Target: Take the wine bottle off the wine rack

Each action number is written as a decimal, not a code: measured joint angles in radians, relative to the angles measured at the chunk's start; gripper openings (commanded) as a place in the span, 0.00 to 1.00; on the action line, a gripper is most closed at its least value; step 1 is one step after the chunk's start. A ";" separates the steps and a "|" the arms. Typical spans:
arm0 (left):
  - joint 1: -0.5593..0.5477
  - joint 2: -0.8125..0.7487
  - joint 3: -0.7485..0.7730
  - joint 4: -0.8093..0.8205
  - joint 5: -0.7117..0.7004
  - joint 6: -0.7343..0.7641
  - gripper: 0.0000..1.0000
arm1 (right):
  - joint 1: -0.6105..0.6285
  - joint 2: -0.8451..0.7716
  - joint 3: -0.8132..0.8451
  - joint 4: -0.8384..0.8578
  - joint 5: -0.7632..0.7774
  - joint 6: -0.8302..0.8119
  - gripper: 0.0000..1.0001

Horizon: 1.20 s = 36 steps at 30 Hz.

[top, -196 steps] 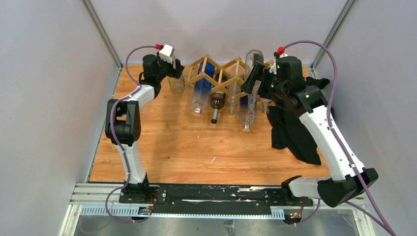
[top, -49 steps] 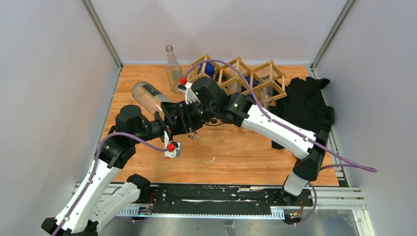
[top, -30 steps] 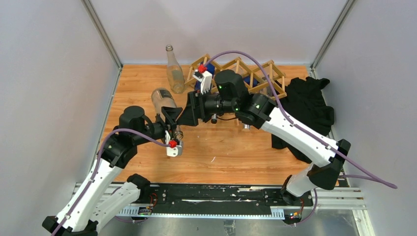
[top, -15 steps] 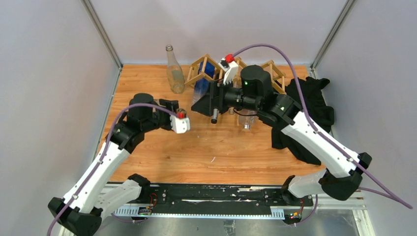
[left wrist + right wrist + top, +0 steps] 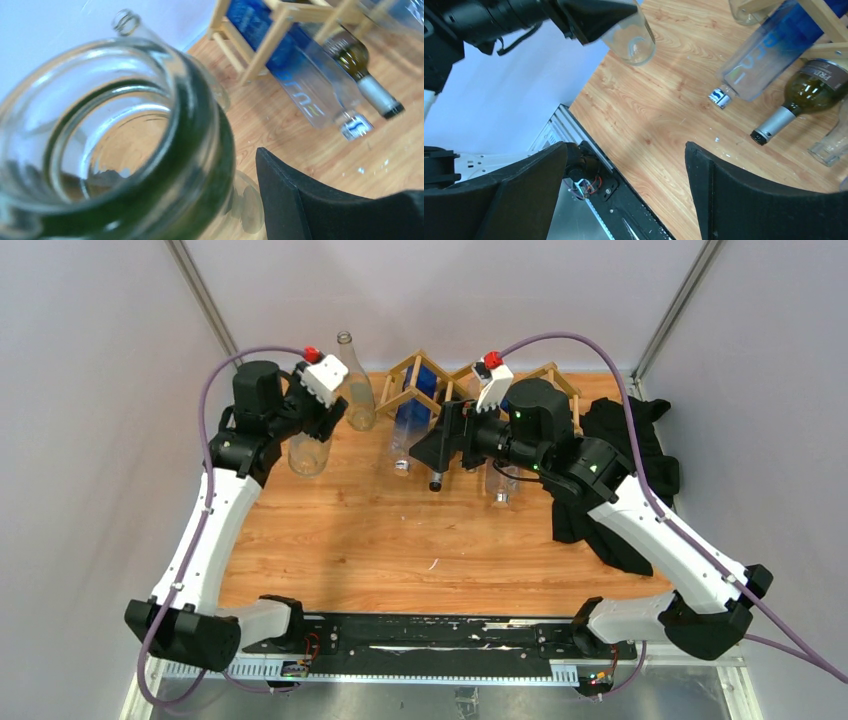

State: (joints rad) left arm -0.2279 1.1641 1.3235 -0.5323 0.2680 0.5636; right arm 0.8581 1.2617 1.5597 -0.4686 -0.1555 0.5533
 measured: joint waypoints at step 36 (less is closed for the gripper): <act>0.285 0.449 -0.191 0.887 0.059 -0.448 0.00 | -0.131 0.064 -0.050 -0.005 0.071 0.000 0.91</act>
State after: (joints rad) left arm 0.0574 1.6131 1.1328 0.3546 0.3267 0.1158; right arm 0.7269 1.3262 1.5093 -0.4736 -0.0845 0.5537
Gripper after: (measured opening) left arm 0.611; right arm 0.907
